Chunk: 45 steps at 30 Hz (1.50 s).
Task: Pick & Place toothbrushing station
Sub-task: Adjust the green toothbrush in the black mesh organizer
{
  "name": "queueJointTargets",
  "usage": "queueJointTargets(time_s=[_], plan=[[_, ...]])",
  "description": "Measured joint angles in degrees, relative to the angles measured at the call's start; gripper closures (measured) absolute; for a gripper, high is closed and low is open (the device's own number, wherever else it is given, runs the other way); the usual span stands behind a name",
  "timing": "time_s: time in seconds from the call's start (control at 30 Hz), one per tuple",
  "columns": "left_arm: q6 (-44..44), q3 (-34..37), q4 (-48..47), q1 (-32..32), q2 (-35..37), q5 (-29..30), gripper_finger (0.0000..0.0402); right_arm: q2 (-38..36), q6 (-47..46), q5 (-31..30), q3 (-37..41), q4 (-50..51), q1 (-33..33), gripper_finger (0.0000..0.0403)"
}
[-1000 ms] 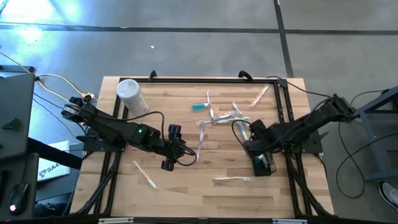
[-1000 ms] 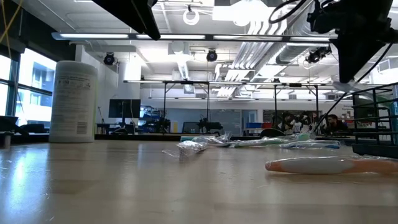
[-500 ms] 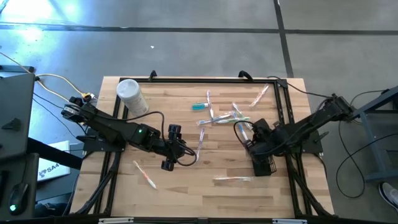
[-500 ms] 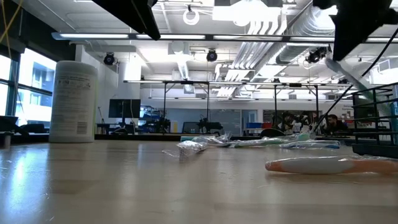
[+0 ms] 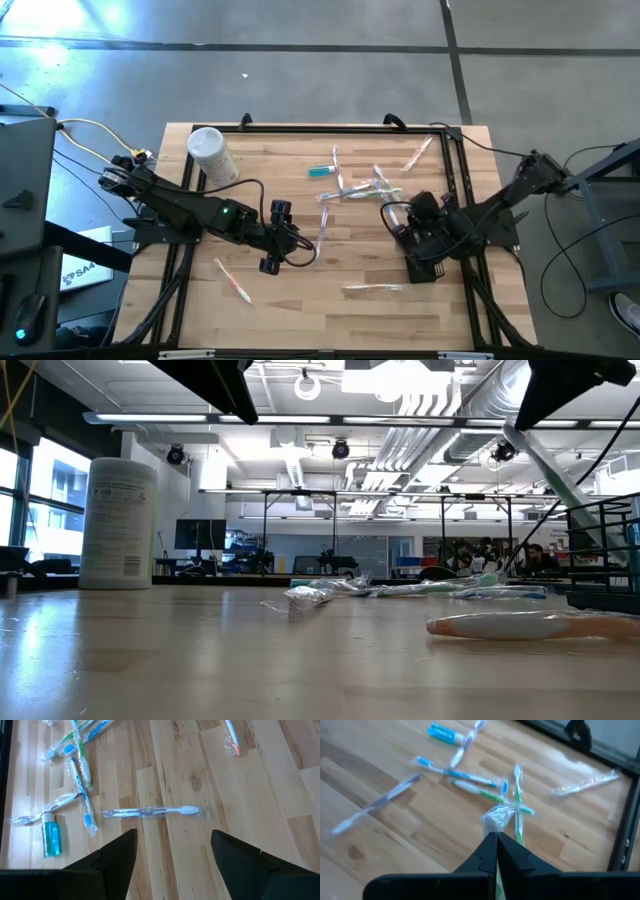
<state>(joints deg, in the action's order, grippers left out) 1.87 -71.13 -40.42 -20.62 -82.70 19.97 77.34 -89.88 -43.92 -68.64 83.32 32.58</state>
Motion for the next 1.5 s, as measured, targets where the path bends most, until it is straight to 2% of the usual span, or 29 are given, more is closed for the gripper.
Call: queueJointTargets(time_s=[0.53, 0.73, 0.83, 1.03, 1.27, 1.5], plan=[[0.6, 0.0, 0.0, 0.0, 0.0, 0.0, 0.0151, 2.1, -14.0, -1.4, 0.0, 6.8, 9.9, 0.04], [0.6, 0.0, 0.0, 0.0, 0.0, 0.0, 0.0151, 5.2, -15.4, -9.9, 0.0, 6.7, 12.6, 0.04], [0.6, 0.0, 0.0, 0.0, 0.0, 0.0, 0.0151, 6.5, -15.6, -11.7, 0.0, 6.7, 13.0, 0.04], [0.6, 0.0, -0.2, 0.0, 0.0, 0.0, 0.0151, 7.9, -16.8, -11.0, 0.0, 6.7, 12.9, 0.04], [0.6, 0.0, -0.2, 0.0, 0.0, 0.0, 0.0151, 8.0, -17.9, -4.1, 0.0, 6.7, 12.9, 0.04], [0.6, 0.0, -0.1, 0.0, 0.0, 0.0, 0.0151, 8.0, -18.5, -5.4, 0.0, 6.7, 12.9, 0.04]])
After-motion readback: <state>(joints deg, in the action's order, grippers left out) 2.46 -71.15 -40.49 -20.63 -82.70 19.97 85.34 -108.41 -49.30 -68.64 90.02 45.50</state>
